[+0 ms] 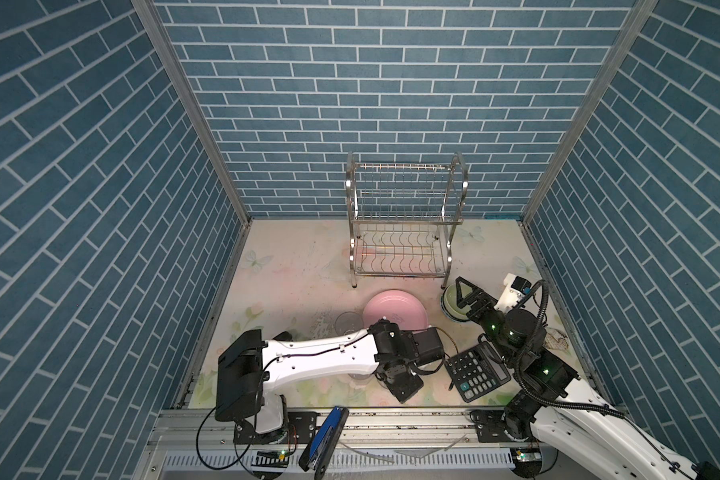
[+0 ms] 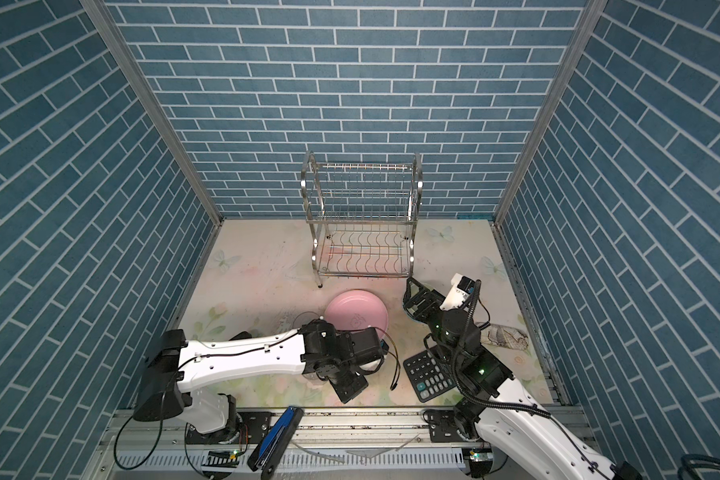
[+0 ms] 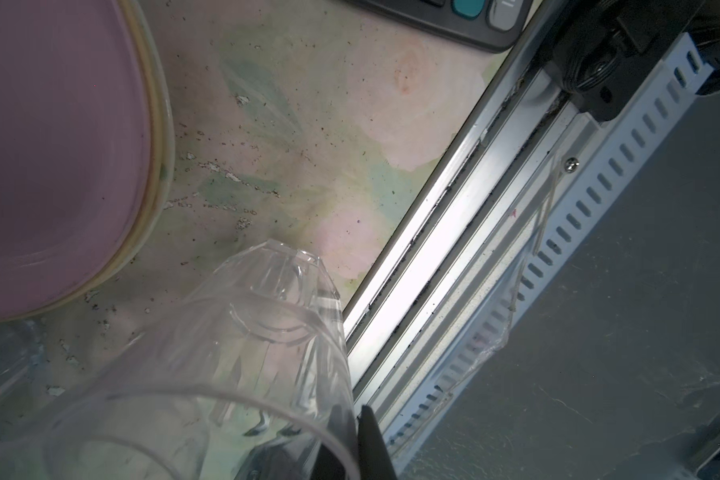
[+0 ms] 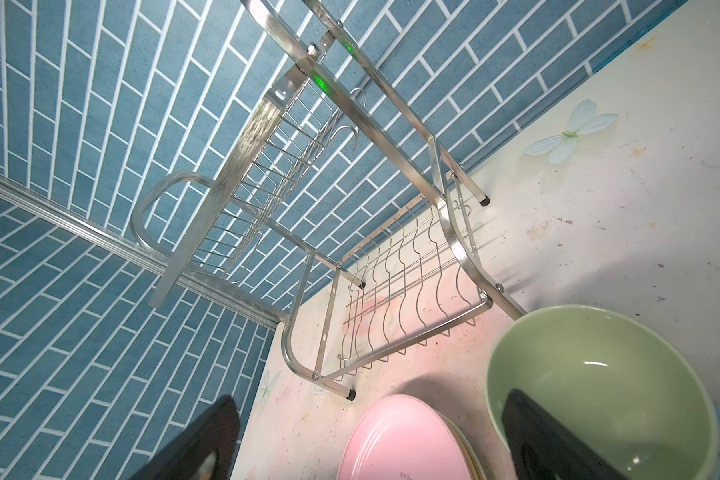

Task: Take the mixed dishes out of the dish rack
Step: 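Set the tumbler beside the other tumblers and open the left gripper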

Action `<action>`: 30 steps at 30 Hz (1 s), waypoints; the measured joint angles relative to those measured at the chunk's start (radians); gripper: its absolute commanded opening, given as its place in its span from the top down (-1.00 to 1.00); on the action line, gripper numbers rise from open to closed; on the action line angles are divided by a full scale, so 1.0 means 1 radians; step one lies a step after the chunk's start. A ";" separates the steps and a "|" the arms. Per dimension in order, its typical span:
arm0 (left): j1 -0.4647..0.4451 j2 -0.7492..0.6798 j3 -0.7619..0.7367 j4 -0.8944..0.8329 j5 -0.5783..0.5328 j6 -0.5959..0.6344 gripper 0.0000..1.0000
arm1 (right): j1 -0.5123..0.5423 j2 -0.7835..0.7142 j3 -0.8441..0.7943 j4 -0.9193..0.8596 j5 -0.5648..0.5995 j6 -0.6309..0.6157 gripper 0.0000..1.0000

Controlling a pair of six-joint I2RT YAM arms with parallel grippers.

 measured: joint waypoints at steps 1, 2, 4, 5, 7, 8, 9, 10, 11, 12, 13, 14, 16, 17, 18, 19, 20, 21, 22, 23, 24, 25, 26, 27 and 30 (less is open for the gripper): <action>0.000 0.007 0.000 0.003 -0.014 -0.001 1.00 | 0.000 -0.001 0.000 -0.001 0.000 0.000 -0.98; 0.000 0.012 0.000 0.005 -0.026 -0.003 1.00 | 0.000 -0.003 0.000 -0.002 0.001 0.000 -0.98; 0.000 0.027 0.000 0.013 -0.047 -0.005 1.00 | 0.000 -0.009 0.000 -0.002 0.003 0.000 -0.98; 0.000 0.034 0.000 0.019 -0.052 -0.005 1.00 | 0.000 -0.011 0.000 -0.002 0.005 0.000 -0.98; 0.000 0.055 0.000 0.033 -0.056 -0.004 1.00 | 0.000 -0.011 0.000 -0.002 0.008 0.000 -0.98; 0.000 0.063 0.000 0.038 -0.056 -0.003 1.00 | 0.000 -0.011 0.000 -0.002 0.008 0.000 -0.98; 0.000 0.076 0.000 0.042 -0.056 -0.002 1.00 | 0.000 -0.011 0.000 -0.003 0.008 0.000 -0.98; 0.000 0.087 0.000 0.044 -0.057 0.000 1.00 | 0.000 -0.010 0.000 -0.003 0.008 0.000 -0.98; 0.000 0.098 0.000 0.045 -0.057 0.002 1.00 | 0.000 -0.010 -0.001 -0.004 0.008 0.000 -0.98; 0.000 0.108 0.002 0.045 -0.060 0.006 1.00 | 0.000 -0.010 -0.001 -0.004 0.009 0.000 -0.98; 0.000 0.112 0.006 0.045 -0.061 0.008 1.00 | 0.000 -0.010 -0.001 -0.004 0.009 0.000 -0.98; 0.000 0.113 0.007 0.045 -0.063 0.010 1.00 | 0.000 -0.010 -0.001 -0.005 0.009 0.000 -0.98; 0.000 0.114 0.008 0.043 -0.065 0.016 1.00 | 0.000 -0.010 -0.001 -0.005 0.010 0.000 -0.98; 0.000 0.116 0.009 0.043 -0.067 0.017 1.00 | 0.000 -0.010 -0.001 -0.005 0.011 0.000 -0.98; 0.000 0.118 0.010 0.042 -0.072 0.019 0.99 | 0.000 -0.010 -0.001 -0.006 0.011 0.000 -0.98; 0.000 0.121 0.013 0.041 -0.078 0.022 0.98 | 0.000 -0.010 -0.001 -0.007 0.011 0.000 -0.98; 0.000 0.124 0.016 0.040 -0.083 0.024 0.95 | 0.000 -0.010 -0.001 -0.008 0.012 0.000 -0.98; 0.000 0.129 0.019 0.039 -0.086 0.026 0.90 | 0.000 -0.010 -0.001 -0.008 0.014 0.000 -0.98; 0.000 0.132 0.023 0.039 -0.088 0.028 0.79 | 0.000 -0.010 -0.001 -0.008 0.015 0.000 -0.98; 0.000 0.134 0.024 0.039 -0.090 0.030 0.66 | 0.000 -0.010 -0.001 -0.009 0.016 0.000 -0.98; 0.000 0.137 0.026 0.042 -0.094 0.034 0.57 | 0.000 -0.010 -0.001 -0.009 0.017 0.000 -0.98; 0.000 0.143 0.026 0.043 -0.098 0.037 0.53 | 0.000 -0.010 -0.001 -0.011 0.018 0.000 -0.98; 0.000 0.148 0.026 0.044 -0.102 0.038 0.48 | 0.000 -0.010 -0.001 -0.012 0.019 0.000 -0.98; 0.000 0.156 0.026 0.043 -0.105 0.042 0.44 | 0.000 -0.010 -0.001 -0.014 0.019 0.000 -0.98; 0.000 0.167 0.026 0.044 -0.112 0.049 0.42 | 0.000 -0.009 -0.001 -0.017 0.021 0.000 -0.98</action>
